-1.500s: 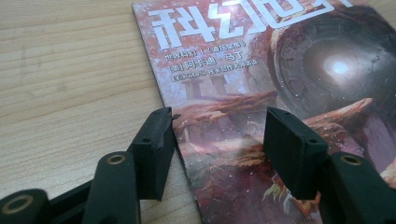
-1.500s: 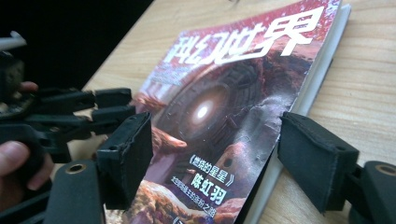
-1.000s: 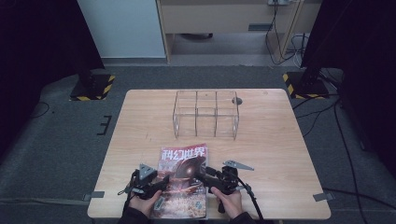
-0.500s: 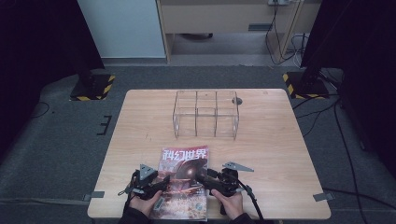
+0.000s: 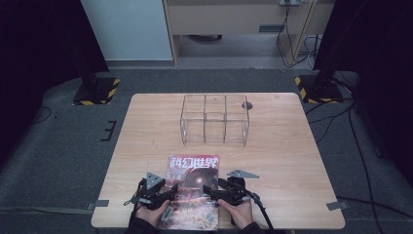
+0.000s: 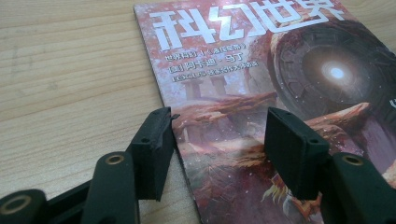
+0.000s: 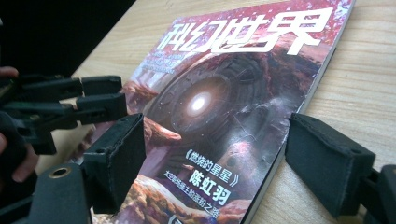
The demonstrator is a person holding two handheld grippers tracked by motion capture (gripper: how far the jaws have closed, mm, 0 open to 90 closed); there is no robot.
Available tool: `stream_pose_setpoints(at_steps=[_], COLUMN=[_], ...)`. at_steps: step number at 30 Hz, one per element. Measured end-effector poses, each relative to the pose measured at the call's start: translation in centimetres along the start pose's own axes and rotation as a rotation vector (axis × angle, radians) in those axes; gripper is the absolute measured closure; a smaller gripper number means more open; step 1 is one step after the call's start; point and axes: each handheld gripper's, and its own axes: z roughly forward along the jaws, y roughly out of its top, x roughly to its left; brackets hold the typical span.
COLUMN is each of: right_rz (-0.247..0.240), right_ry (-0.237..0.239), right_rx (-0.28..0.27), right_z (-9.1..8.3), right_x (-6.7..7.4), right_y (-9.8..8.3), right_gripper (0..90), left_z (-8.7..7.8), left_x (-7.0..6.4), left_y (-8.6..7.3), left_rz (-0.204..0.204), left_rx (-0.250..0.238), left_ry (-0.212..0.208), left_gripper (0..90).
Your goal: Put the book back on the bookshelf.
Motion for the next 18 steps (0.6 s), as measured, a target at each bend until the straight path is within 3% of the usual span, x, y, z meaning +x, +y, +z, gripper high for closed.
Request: stream_pose_setpoints(at_steps=[3,8,12,14,18], right_rz=[0.057,0.089,0.114,0.095,0.050], right_ry=[0.024,0.059,0.146,0.161,0.131], right_rx=[-0.018,-0.057,-0.134,-0.141,-0.139], right_z=[-0.2,-0.6,-1.1,-1.0,-0.9], right_x=[-0.4,-0.4,-0.1,0.4,0.7], right_y=[0.0,0.2,0.5,0.8,0.6], right_gripper=[23.3,23.3,27.7,27.8,27.4], left_z=[0.0,0.0,0.0,0.0,0.0], left_x=[0.0,-0.1,-0.1,-0.1,0.0], left_y=[0.0,0.0,0.0,0.0,0.0], left_rz=[0.002,0.001,0.001,0.001,0.001], left_rx=[-0.006,-0.006,-0.006,-0.007,-0.007], left_ry=[0.006,0.008,0.009,0.007,0.007], left_gripper=[41.5,41.5,41.5,41.5,41.5])
